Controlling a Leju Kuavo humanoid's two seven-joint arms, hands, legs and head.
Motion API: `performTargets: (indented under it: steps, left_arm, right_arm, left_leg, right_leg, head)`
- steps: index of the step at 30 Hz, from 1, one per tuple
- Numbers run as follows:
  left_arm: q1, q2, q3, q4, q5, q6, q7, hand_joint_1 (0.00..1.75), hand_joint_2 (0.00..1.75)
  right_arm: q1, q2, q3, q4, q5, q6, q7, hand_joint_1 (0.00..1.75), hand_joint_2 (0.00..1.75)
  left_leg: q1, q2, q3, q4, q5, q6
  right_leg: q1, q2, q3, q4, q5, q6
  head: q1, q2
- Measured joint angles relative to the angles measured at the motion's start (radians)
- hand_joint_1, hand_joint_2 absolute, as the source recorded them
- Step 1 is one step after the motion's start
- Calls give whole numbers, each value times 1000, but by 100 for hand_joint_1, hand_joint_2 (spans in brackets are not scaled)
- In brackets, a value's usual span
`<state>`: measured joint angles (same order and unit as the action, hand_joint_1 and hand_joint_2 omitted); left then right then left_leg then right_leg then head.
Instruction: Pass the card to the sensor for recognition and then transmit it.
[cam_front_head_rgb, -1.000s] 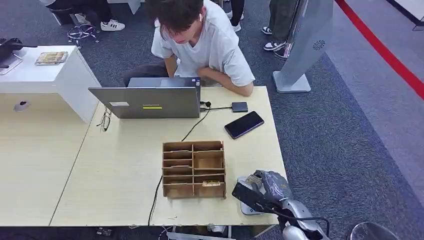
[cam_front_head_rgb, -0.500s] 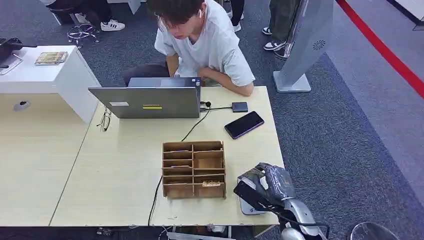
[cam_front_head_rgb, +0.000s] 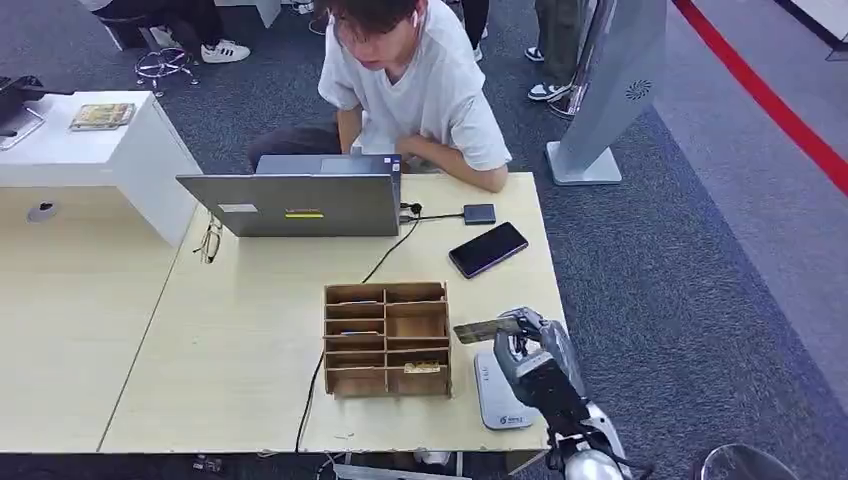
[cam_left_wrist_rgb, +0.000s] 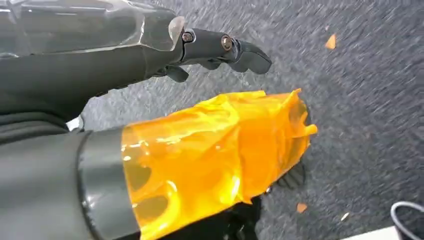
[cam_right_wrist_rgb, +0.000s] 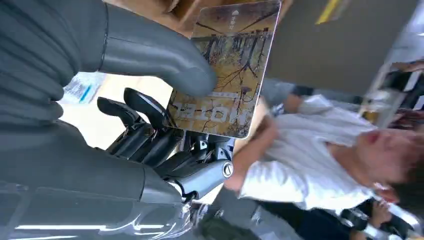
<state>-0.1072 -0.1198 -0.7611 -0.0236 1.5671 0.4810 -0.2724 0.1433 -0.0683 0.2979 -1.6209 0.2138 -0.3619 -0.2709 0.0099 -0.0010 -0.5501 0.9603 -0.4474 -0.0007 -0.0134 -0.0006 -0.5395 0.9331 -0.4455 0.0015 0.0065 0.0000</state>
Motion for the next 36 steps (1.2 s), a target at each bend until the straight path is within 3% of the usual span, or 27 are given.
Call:
performTargets:
  steps: [3,12,21,36]
  left_arm:
    - [1,4,-5,2,3,-1,-5,0,0]
    - [1,9,-18,5,3,-3,-11,0,0]
    - [1,13,-25,6,3,-3,-12,0,0]
    - [1,13,-52,6,3,-1,-13,0,0]
  right_arm:
    - [7,12,-1,-31,-104,63,-54,175,175]
    - [16,30,-2,-65,-273,203,-110,175,175]
    - [10,39,3,-70,-280,246,-120,175,175]
    - [-86,47,85,-57,-265,290,-125,175,175]
  left_leg:
    - [0,0,0,0,0,0]
    - [0,0,0,0,0,0]
    - [0,0,0,0,0,0]
    - [0,0,0,0,0,0]
  right_leg:
    - [0,0,0,0,0,0]
    - [0,0,0,0,0,0]
    - [0,0,0,0,0,0]
    - [0,0,0,0,0,0]
  head:
    - [0,0]
    - [0,0]
    - [0,0]
    - [0,0]
